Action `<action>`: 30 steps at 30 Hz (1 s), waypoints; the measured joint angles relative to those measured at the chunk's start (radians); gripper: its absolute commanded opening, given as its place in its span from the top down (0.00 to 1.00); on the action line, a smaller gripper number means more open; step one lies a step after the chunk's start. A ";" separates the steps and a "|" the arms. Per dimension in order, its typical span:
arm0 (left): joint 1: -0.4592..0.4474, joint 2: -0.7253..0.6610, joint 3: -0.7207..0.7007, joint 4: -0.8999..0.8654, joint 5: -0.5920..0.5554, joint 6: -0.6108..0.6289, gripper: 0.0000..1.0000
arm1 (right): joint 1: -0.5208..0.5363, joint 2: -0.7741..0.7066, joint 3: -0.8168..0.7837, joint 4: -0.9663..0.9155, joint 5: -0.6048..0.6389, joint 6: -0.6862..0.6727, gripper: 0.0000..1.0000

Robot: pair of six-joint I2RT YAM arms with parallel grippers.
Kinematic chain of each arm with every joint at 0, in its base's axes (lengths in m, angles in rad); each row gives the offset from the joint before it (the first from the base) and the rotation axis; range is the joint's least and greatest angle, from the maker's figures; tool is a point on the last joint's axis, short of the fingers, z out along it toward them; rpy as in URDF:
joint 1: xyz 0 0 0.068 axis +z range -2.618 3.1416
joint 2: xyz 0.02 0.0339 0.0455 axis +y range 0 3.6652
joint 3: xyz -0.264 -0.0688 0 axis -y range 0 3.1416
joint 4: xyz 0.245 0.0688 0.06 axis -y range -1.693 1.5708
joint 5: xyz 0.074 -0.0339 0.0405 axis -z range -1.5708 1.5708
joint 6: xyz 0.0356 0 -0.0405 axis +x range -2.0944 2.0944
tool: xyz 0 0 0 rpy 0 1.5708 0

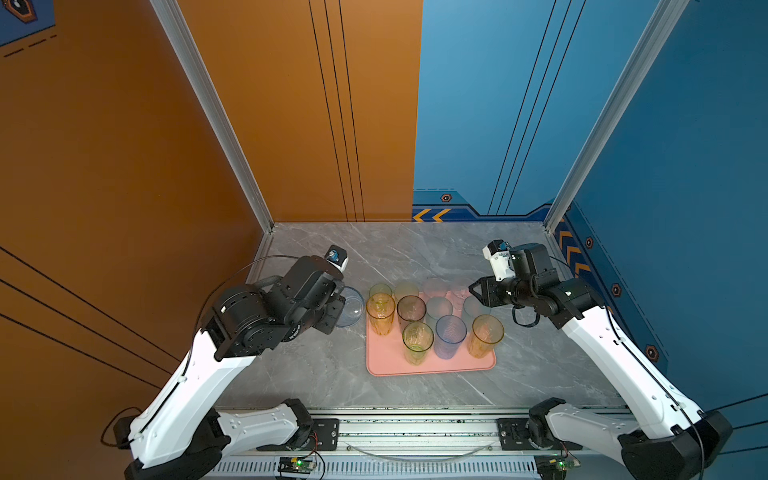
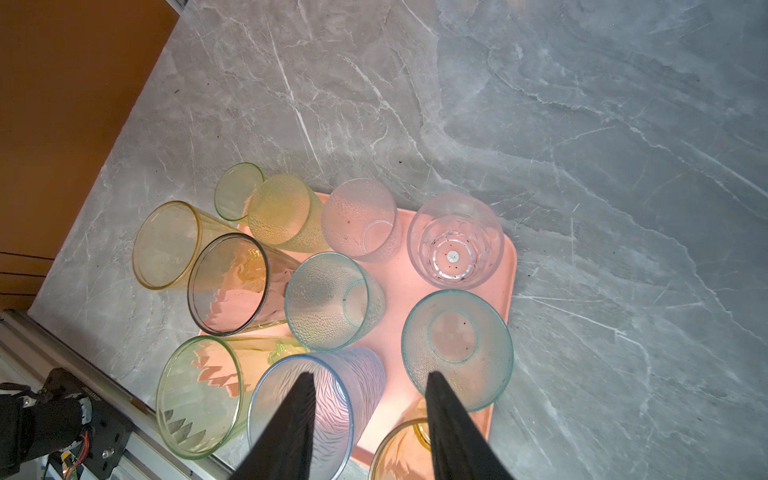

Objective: Place the glasses into the tray
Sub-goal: Place the glass on the tray.

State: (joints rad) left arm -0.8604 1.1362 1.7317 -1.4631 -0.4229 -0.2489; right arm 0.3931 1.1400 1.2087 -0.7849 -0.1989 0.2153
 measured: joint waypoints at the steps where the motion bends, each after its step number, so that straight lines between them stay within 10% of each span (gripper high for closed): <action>1: -0.018 0.008 -0.010 -0.013 0.011 -0.013 1.00 | 0.000 -0.009 0.000 0.000 0.003 0.003 0.57; 30: 0.031 0.174 -0.508 0.361 0.314 -0.069 1.00 | -0.027 -0.040 0.008 -0.019 0.043 0.030 0.57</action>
State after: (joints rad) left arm -0.8291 1.3106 1.2240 -1.1019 -0.1089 -0.3180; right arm 0.3660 1.0996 1.2163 -0.8040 -0.1558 0.2451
